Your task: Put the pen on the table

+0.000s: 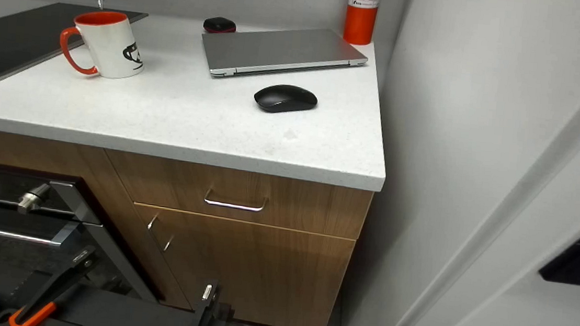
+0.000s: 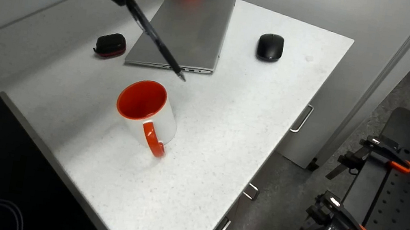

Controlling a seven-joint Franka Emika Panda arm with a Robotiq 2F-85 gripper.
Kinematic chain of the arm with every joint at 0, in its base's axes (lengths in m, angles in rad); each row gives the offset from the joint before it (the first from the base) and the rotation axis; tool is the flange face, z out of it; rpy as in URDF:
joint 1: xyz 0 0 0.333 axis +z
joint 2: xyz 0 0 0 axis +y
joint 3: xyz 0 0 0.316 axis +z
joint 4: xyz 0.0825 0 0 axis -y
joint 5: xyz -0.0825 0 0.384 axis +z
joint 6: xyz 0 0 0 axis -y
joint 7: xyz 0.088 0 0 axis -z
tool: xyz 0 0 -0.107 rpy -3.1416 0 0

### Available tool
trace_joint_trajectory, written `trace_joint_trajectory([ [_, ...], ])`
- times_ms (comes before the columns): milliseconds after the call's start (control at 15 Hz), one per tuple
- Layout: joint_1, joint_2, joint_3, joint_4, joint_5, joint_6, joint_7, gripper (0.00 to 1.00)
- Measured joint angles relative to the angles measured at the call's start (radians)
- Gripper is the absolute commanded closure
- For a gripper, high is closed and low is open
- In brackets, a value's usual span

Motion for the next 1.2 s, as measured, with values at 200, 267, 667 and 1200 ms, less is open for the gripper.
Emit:
trace_joint_trajectory([
  [200,-0.04,-0.006,-0.01,-0.022,-0.09,-0.088,0.035,0.99],
  [267,-0.051,0.001,-0.012,-0.034,-0.111,-0.101,0.047,0.99],
  [667,-0.068,0.115,-0.022,-0.081,-0.129,-0.106,0.101,0.99],
  [1200,-0.067,0.247,-0.036,-0.081,-0.118,0.012,0.153,0.52],
])
